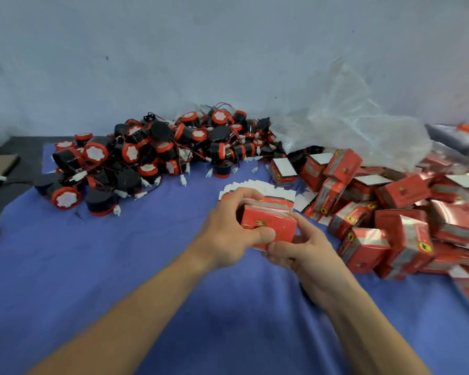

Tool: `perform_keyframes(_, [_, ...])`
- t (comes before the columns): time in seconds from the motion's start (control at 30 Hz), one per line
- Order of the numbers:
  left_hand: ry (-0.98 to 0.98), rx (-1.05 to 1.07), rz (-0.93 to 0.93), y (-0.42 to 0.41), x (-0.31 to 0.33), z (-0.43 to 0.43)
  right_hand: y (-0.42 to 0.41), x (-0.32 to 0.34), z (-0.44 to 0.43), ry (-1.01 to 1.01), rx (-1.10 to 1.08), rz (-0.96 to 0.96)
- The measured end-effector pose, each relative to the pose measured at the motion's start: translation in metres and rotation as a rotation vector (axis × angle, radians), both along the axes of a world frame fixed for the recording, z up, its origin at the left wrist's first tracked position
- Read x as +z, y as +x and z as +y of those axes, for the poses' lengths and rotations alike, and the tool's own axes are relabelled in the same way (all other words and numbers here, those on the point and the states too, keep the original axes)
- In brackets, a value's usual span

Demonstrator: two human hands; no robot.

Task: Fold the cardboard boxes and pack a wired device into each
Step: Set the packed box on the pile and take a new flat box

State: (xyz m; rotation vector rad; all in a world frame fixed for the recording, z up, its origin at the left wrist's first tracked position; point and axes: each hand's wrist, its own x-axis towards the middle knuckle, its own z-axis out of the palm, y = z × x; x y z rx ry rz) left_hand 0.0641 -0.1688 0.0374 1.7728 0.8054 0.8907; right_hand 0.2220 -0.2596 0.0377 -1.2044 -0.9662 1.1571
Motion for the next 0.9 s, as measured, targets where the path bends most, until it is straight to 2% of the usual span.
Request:
perform_keyframes(0.1, [0.07, 0.007, 0.048, 0.039, 0.007, -0.011, 0.022, 0.007, -0.015, 0.032, -0.044, 0.077])
perform_keyframes(0.13, [0.022, 0.006, 0.051, 0.05, 0.008, -0.015, 0.029, 0.01, -0.02, 0.029, -0.085, 0.094])
perform_keyframes(0.23, [-0.283, -0.107, -0.016, 0.08, 0.009, -0.018, 0.052, 0.019, -0.029, -0.021, -0.236, 0.16])
perform_keyframes(0.27, [-0.32, -0.138, -0.026, 0.089, 0.01, -0.018, 0.057, 0.021, -0.032, -0.056, -0.262, 0.166])
perform_keyframes(0.4, [-0.272, -0.146, 0.092, 0.121, 0.022, -0.013, 0.078, 0.028, -0.036, -0.278, -0.231, -0.002])
perform_keyframes(0.47, [-0.383, -0.25, 0.092, 0.136, 0.037, -0.009, 0.099, 0.039, -0.032, -0.326, -0.275, -0.015])
perform_keyframes(0.5, [-0.504, -0.354, 0.006, 0.142, 0.046, -0.007, 0.111, 0.049, -0.029, -0.292, -0.332, 0.066])
perform_keyframes(0.57, [-0.708, -0.467, -0.228, 0.151, 0.067, 0.0, 0.133, 0.069, -0.023, -0.143, -0.419, 0.393])
perform_keyframes(0.6, [-0.746, -0.445, -0.325, 0.154, 0.075, 0.005, 0.142, 0.076, -0.019, -0.087, -0.412, 0.53])
perform_keyframes(0.63, [-0.707, -0.373, -0.357, 0.158, 0.078, 0.012, 0.147, 0.08, -0.014, -0.096, -0.359, 0.578])
perform_keyframes(0.67, [-0.624, -0.27, -0.339, 0.159, 0.079, 0.015, 0.148, 0.079, -0.01, -0.155, -0.278, 0.524])
perform_keyframes(0.73, [-0.383, -0.075, -0.16, 0.155, 0.065, 0.026, 0.141, 0.069, 0.0, -0.303, -0.166, 0.273])
perform_keyframes(0.83, [-0.025, 0.126, 0.373, 0.127, 0.021, 0.048, 0.118, 0.051, 0.015, -0.35, -0.176, 0.072])
perform_keyframes(0.9, [0.18, 0.103, 0.708, 0.103, -0.01, 0.06, 0.102, 0.037, 0.026, -0.321, -0.149, -0.022])
